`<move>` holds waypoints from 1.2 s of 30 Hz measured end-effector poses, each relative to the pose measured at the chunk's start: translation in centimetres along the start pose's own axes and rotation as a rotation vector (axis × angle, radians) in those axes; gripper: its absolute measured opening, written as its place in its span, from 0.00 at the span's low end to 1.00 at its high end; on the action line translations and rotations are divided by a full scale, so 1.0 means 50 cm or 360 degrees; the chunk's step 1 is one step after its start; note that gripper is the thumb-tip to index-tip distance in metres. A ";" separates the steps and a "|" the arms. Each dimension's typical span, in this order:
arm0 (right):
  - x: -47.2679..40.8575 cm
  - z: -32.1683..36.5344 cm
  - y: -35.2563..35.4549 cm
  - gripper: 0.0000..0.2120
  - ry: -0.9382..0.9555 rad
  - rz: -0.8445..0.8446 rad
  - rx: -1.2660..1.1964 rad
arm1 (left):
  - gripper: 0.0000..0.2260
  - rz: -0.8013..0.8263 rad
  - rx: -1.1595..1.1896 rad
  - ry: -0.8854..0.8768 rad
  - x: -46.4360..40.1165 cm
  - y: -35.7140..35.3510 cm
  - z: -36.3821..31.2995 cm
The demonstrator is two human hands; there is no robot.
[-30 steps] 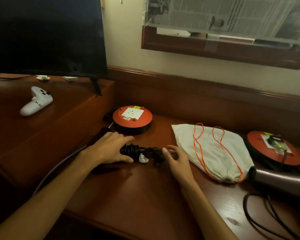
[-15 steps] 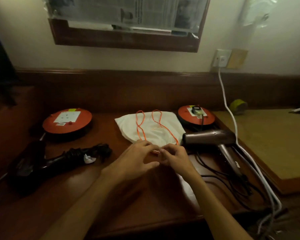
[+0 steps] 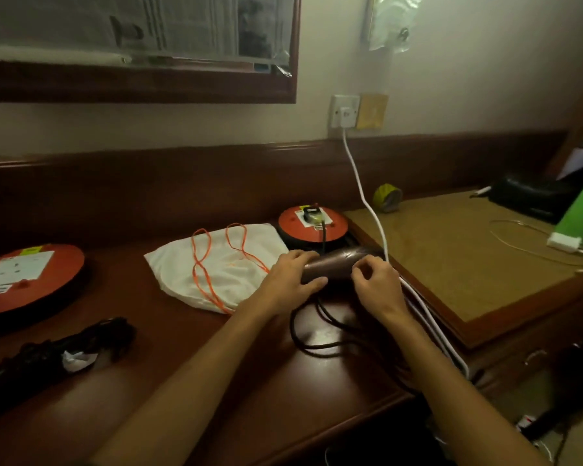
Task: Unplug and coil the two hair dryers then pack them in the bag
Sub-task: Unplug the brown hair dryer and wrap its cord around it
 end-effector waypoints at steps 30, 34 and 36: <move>-0.583 -0.049 -0.266 0.33 -0.0409 0.0431 0.0391 | 0.29 -0.0212 -0.0076 0.0121 -0.433 -0.038 0.175; -0.574 -0.039 -0.259 0.31 -0.0356 0.0460 0.0482 | 0.37 -0.0118 0.0084 0.0101 -0.432 -0.036 0.180; -0.555 -0.024 -0.246 0.30 -0.0283 0.0402 0.0463 | 0.36 0.0050 0.0258 0.0079 -0.433 -0.011 0.185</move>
Point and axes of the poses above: each hand's wrist, its own x-axis away from the middle knuckle, its own y-axis out of the back of the hand, z = x × y, the point moved 5 cm from there along -x, towards the middle knuckle, and after that the axes turned 8 degrees about x, right-handed, at the moved point
